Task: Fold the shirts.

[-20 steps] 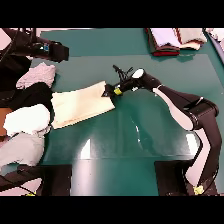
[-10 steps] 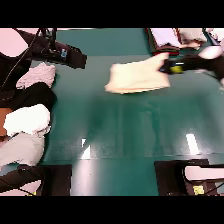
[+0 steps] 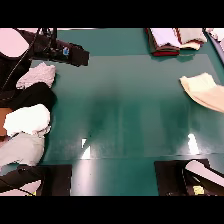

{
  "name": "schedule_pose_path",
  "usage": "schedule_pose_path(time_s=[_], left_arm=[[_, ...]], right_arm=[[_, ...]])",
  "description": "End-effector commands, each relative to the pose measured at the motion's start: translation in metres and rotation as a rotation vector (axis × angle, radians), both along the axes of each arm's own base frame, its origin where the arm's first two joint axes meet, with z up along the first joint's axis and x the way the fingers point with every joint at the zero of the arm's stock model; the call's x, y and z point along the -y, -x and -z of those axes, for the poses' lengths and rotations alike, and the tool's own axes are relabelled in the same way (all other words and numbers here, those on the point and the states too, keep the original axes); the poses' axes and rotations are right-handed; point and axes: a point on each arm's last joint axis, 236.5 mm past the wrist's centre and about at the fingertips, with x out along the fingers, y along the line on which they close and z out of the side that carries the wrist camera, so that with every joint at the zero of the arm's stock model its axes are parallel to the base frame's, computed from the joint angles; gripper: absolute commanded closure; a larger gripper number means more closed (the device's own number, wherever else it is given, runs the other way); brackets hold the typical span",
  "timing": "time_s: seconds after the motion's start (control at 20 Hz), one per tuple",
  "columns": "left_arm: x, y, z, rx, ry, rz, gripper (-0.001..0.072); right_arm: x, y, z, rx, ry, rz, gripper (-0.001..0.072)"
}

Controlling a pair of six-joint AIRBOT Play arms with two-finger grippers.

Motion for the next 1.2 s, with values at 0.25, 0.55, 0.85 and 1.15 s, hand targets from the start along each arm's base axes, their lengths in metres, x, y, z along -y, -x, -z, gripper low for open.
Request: schedule_pose_path(time_s=[0.25, 0.55, 0.85, 1.15], left_arm=[[0.000, 0.001, 0.001, -0.003, -0.004, 0.002, 0.0683], [-0.001, 0.003, 0.005, 0.000, -0.036, 0.029, 0.0683], [0.001, -0.005, -0.006, 0.046, -0.006, 0.014, 0.0683], [0.002, -0.006, -0.007, 0.052, -0.002, 0.013, 0.0683]], right_arm=[[-0.029, 0.076, 0.056, -0.246, 0.026, -0.011, 0.0414], [0.002, 0.089, -0.001, -0.245, 0.158, 0.029, 0.0073], [-0.072, -0.012, -0.088, 0.085, 0.118, -0.186, 0.0077], [-0.228, -0.060, -0.094, 0.147, 0.098, -0.631, 0.0600]])
